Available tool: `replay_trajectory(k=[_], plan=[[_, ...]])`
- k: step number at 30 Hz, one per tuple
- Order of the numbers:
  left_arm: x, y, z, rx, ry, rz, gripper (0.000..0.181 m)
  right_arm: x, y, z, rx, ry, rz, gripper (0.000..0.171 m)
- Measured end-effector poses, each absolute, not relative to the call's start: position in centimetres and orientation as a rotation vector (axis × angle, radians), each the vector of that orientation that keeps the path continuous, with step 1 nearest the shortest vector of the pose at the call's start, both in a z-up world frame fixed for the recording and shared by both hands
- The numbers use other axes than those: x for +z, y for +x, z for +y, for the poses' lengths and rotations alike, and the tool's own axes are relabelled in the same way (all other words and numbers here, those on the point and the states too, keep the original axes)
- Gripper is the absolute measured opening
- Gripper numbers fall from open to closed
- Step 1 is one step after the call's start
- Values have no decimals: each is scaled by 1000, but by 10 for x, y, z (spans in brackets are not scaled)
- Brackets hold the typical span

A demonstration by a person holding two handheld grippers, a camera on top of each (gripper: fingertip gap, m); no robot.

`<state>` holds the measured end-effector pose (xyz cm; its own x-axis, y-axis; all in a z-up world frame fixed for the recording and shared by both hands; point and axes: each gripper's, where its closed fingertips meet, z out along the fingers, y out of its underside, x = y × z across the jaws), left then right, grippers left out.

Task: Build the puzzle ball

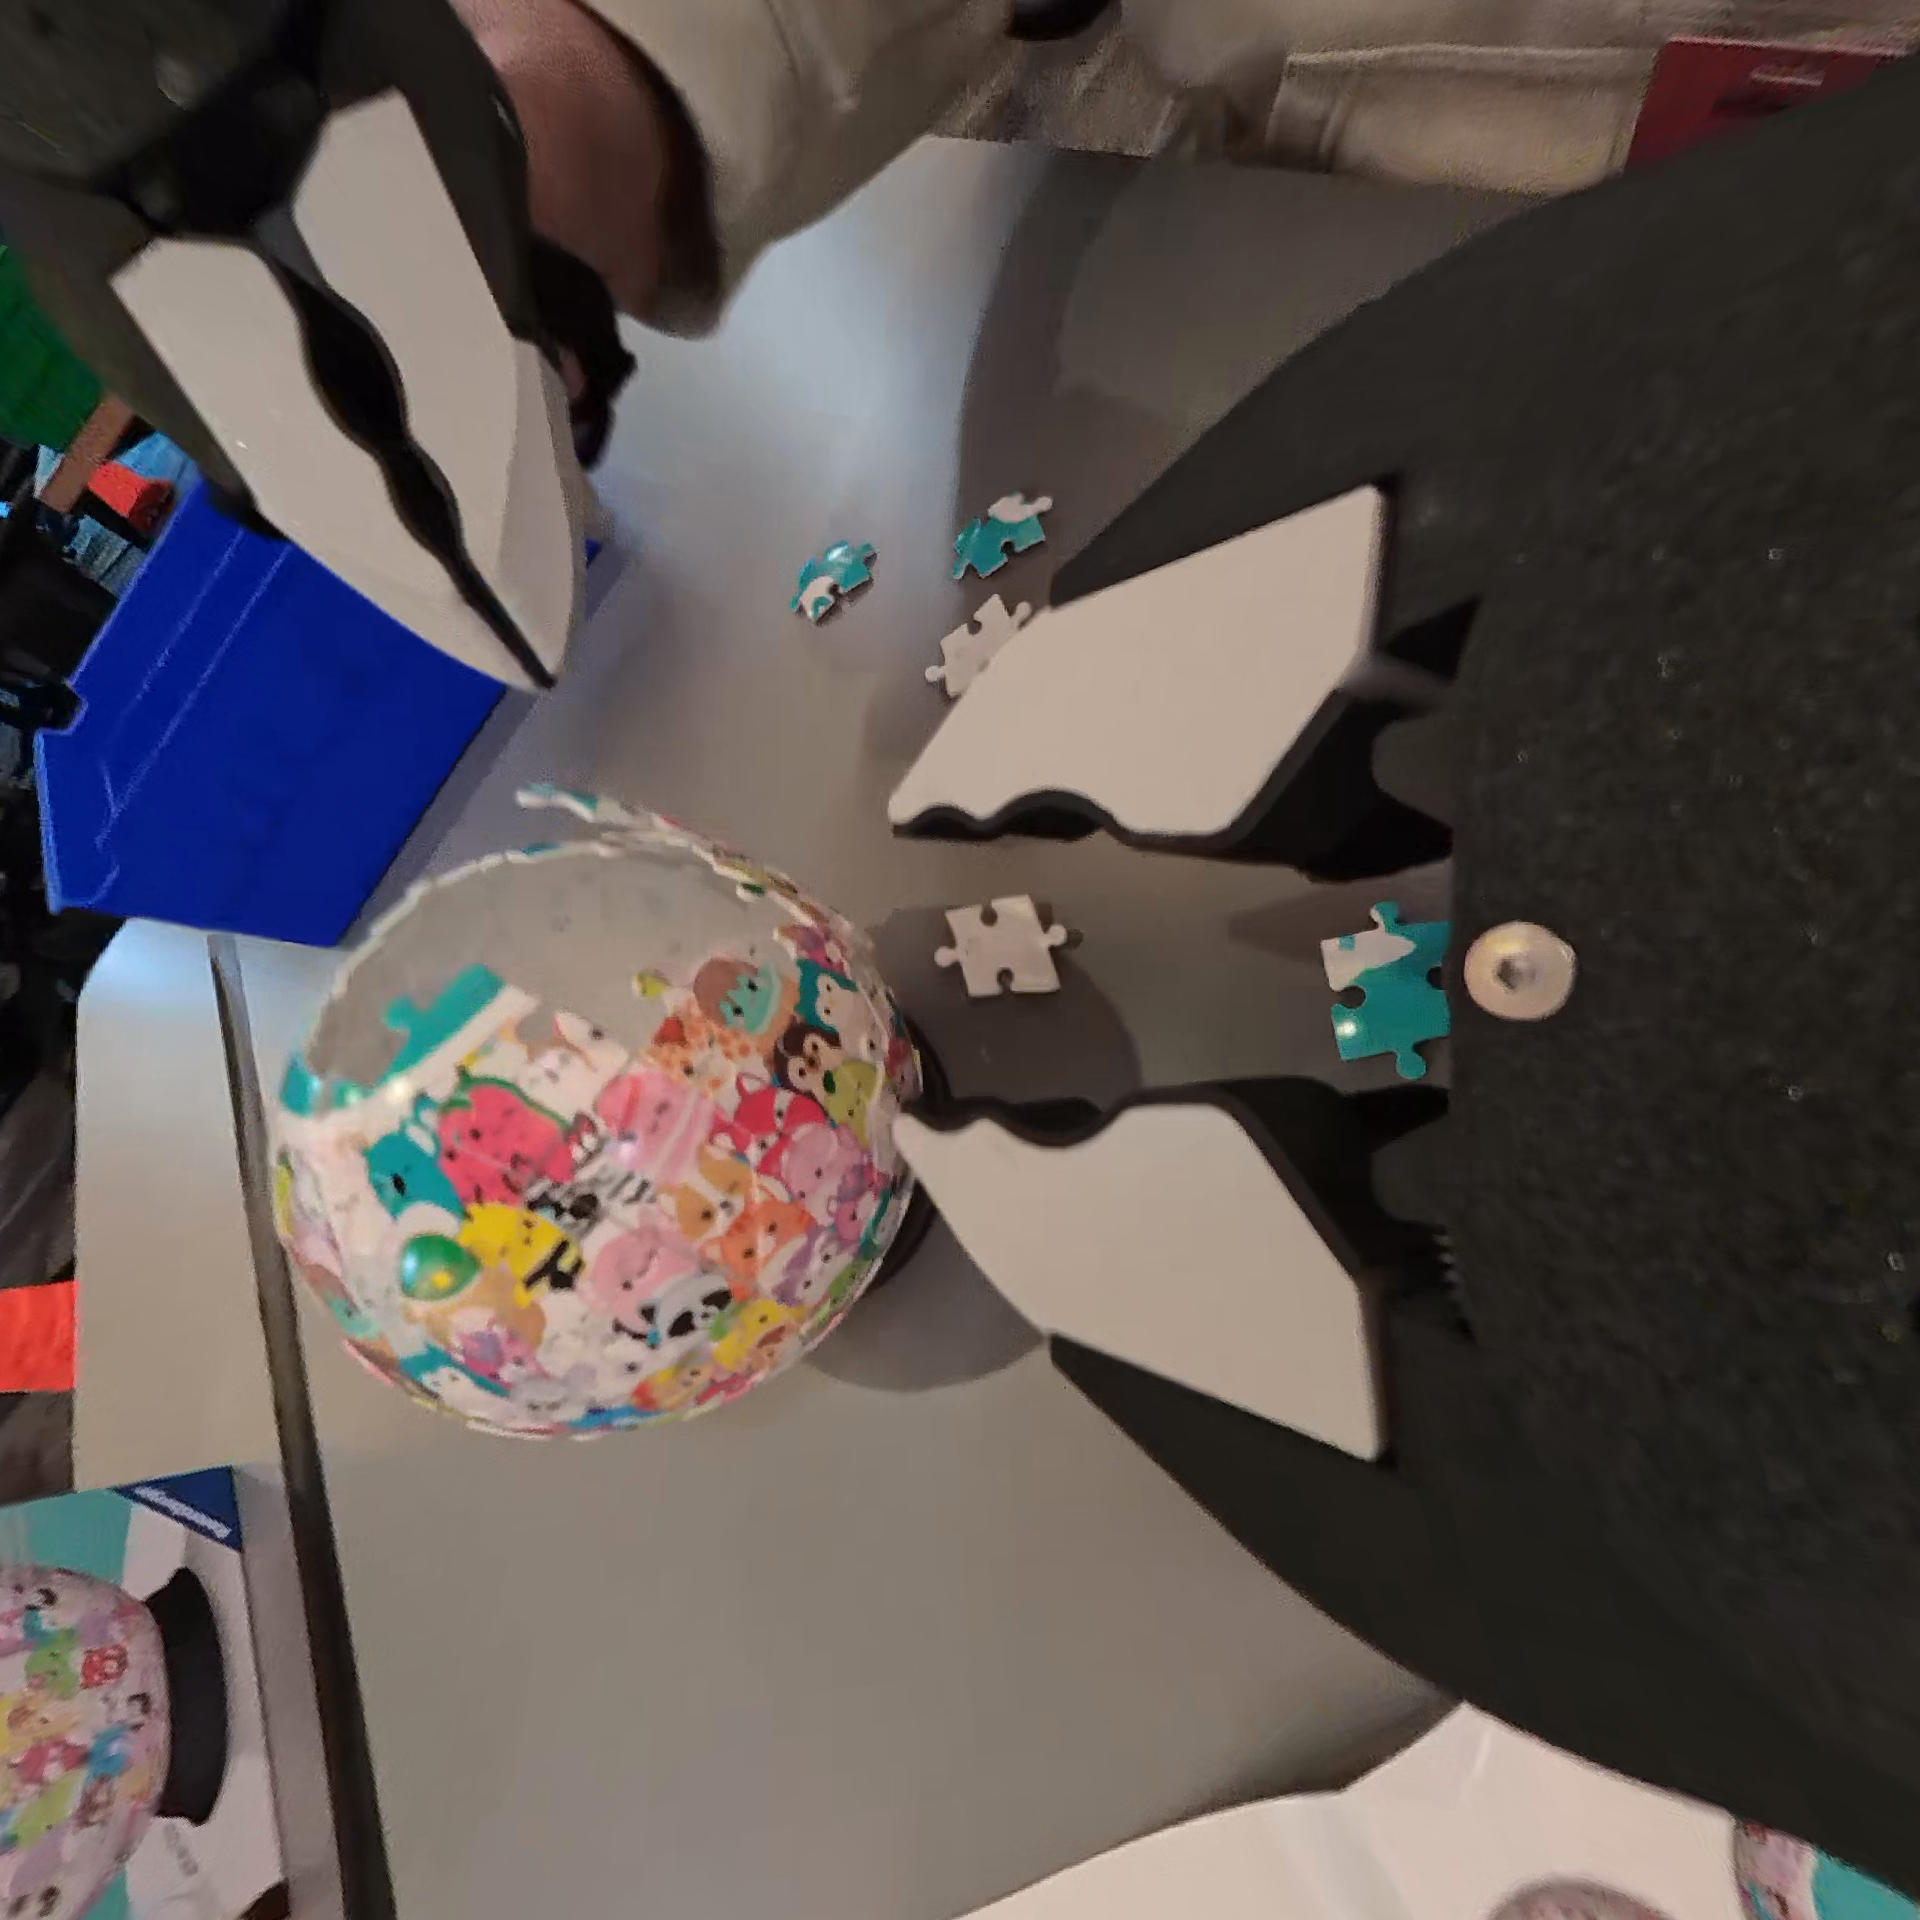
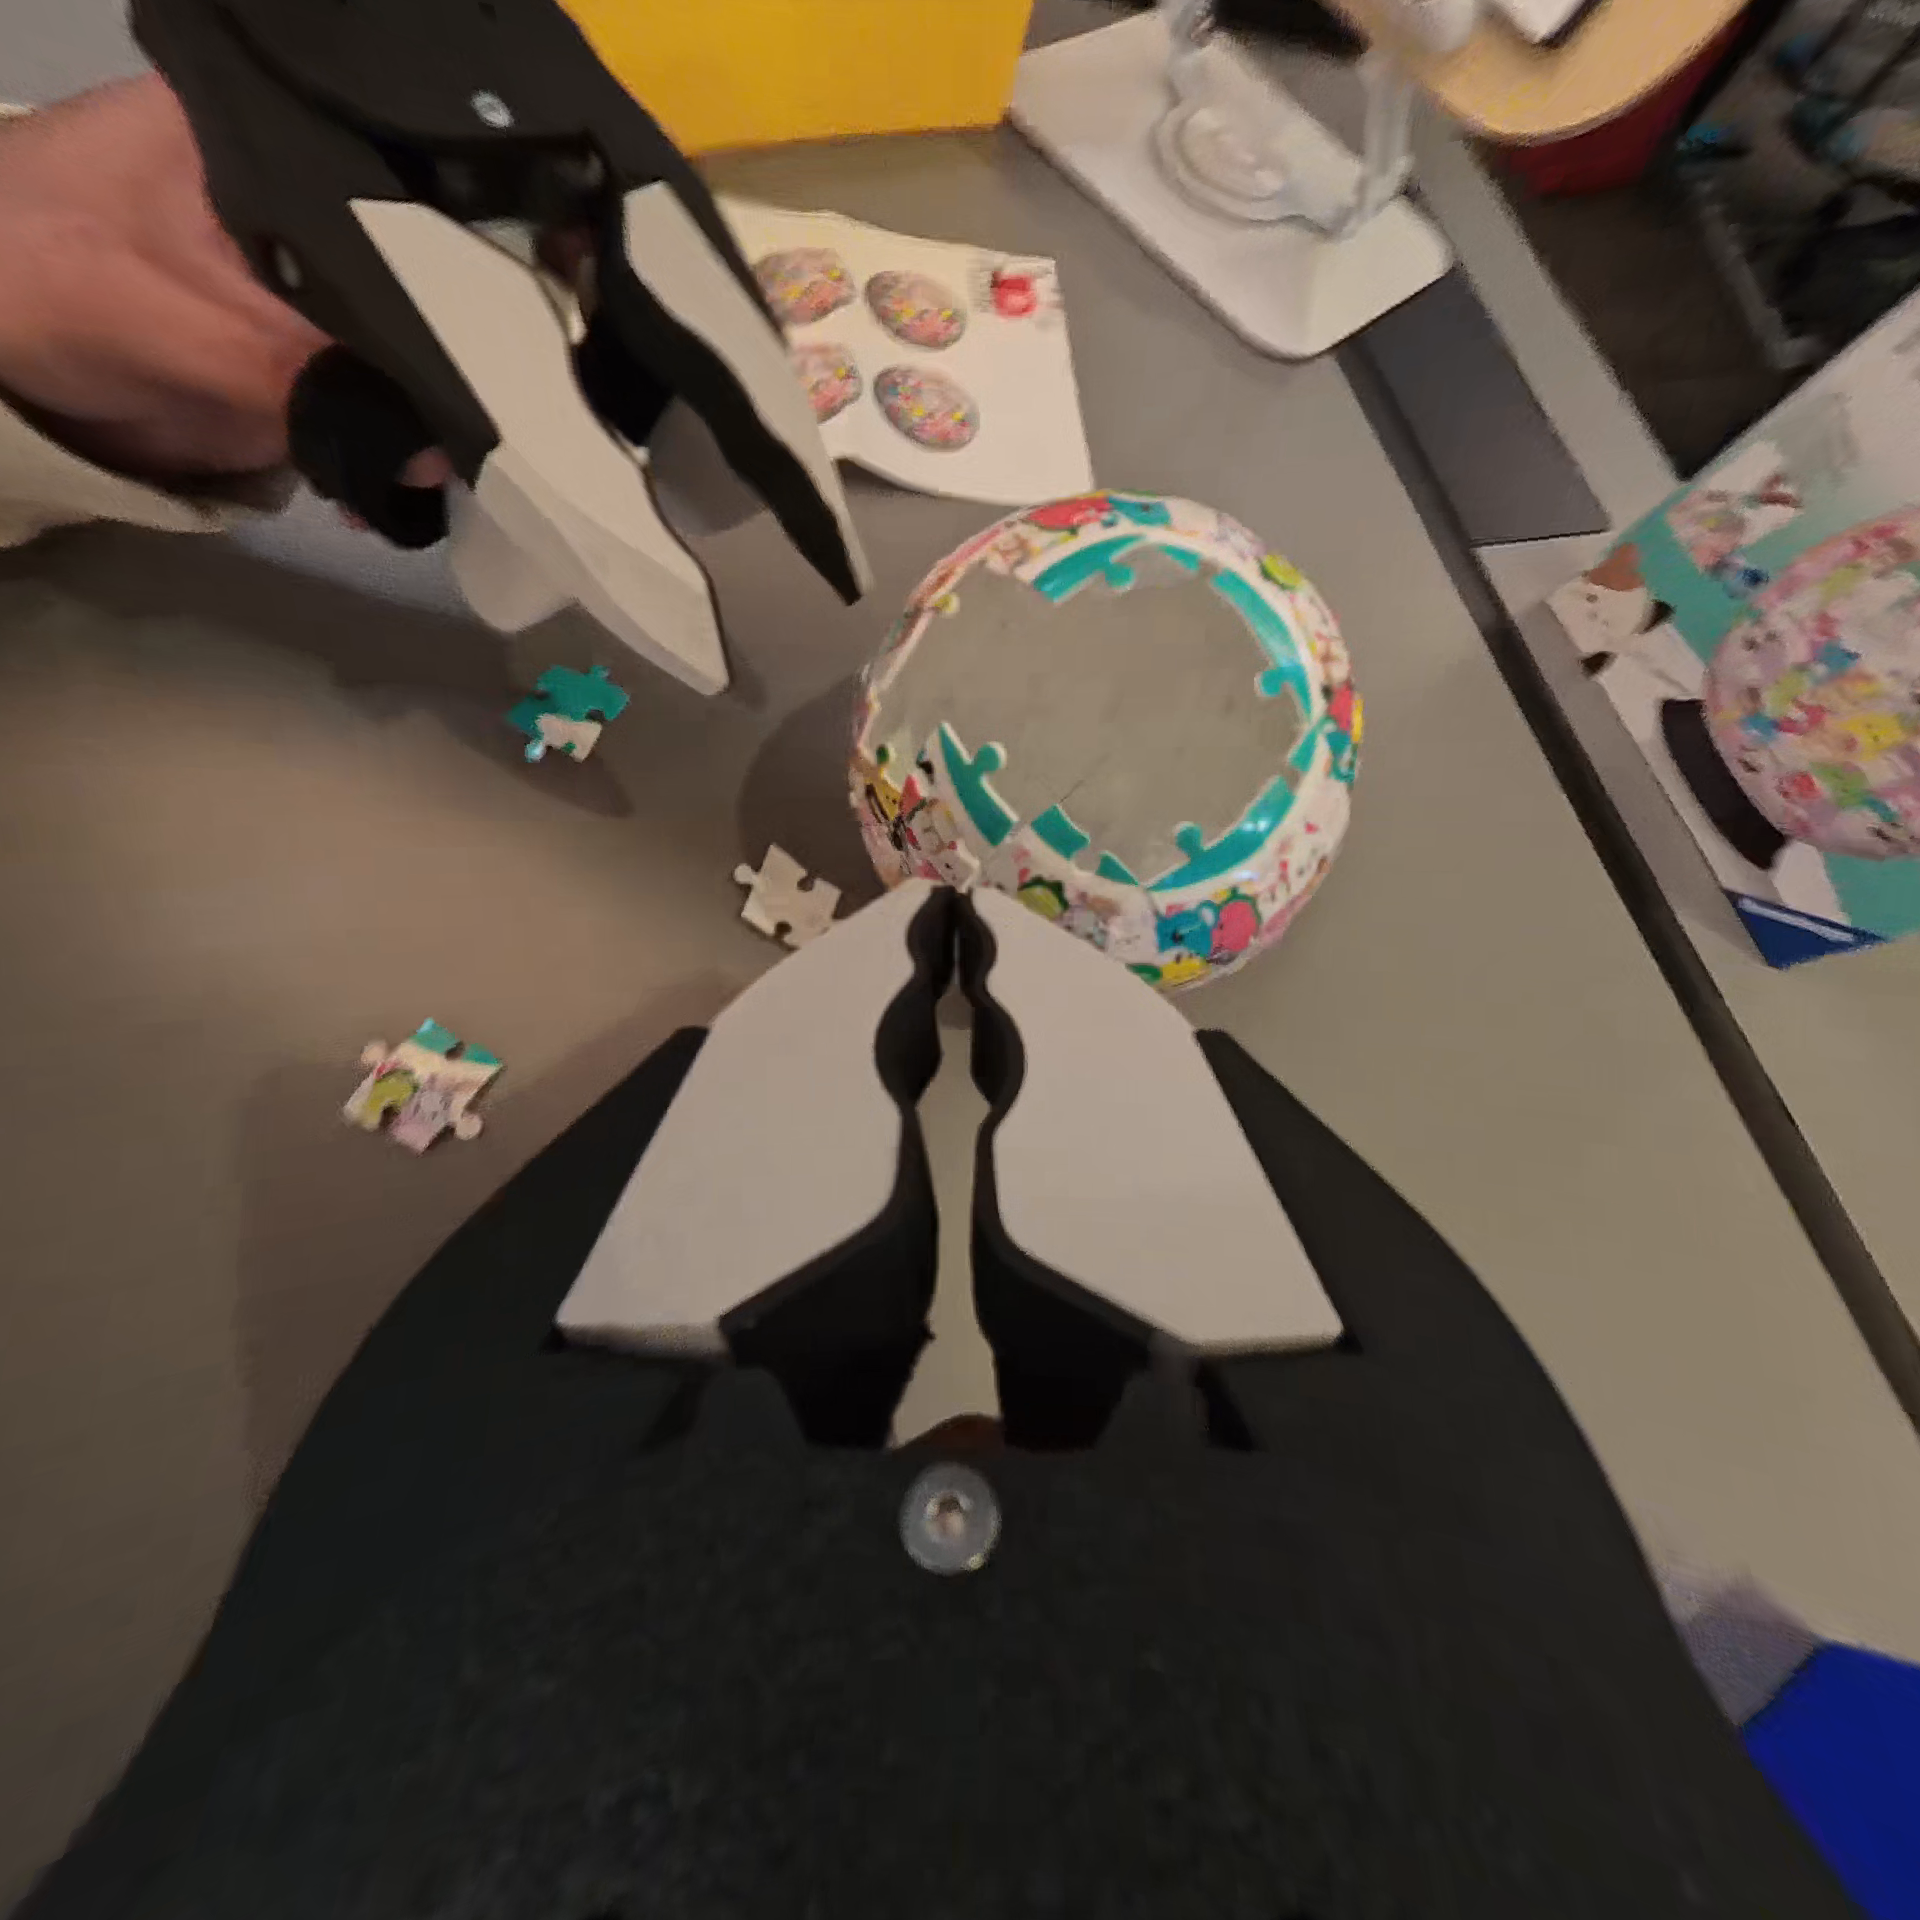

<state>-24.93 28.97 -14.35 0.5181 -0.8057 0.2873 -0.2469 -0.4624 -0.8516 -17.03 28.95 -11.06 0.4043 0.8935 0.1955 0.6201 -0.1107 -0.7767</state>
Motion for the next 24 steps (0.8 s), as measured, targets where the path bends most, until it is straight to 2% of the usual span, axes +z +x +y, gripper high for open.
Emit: replay_trajectory(k=[3,5,8,24], plan=[[-134,-250,282,-855,-1927,882,11,-112,-179,281,446,-1733,-1090,0],[-129,-252,277,-846,-1899,876,3,-124,-179,286,298,-1725,-1034,0],[-124,-256,268,-844,-1868,844,2,-130,-181,296,174,-1687,-982,0],[-127,-253,255,-859,-1898,831,4,-133,-186,302,391,-1688,-902,0]])
